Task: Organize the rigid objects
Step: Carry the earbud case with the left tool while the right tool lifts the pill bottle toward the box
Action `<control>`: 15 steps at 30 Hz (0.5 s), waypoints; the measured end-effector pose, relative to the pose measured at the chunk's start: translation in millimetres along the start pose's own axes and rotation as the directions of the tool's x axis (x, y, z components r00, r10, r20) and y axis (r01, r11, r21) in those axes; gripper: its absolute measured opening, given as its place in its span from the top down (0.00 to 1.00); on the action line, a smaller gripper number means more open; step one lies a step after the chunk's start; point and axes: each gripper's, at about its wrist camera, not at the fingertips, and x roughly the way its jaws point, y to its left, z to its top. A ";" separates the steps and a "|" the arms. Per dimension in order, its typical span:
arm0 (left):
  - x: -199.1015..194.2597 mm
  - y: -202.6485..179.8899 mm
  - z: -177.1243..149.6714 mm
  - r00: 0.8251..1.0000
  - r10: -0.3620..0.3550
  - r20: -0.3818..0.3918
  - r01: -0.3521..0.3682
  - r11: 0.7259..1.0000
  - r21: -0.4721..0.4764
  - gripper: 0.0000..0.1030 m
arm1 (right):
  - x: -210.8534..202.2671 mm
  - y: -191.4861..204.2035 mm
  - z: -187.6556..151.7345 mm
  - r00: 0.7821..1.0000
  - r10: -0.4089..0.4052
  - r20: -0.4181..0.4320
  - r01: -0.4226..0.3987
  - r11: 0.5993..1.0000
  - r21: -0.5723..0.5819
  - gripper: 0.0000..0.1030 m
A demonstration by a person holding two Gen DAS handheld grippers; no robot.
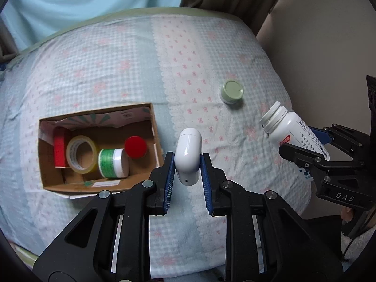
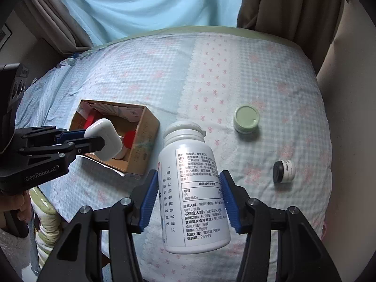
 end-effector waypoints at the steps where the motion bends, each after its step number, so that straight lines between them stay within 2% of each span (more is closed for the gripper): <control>1: -9.2 10.9 -1.9 1.000 0.003 0.014 -0.003 1.000 -0.006 0.81 | -1.2 10.0 3.6 1.000 0.012 0.005 -0.012 1.000 -0.006 0.53; 7: -46.5 83.9 -8.3 0.998 0.027 0.051 -0.026 0.999 -0.029 0.81 | 2.3 77.9 22.0 0.997 0.075 0.021 -0.075 0.997 -0.029 0.53; 15: -53.3 183.0 -10.2 0.999 0.018 0.035 -0.017 0.999 -0.028 0.81 | 34.8 154.3 47.4 0.994 0.107 0.024 -0.108 0.993 0.045 0.53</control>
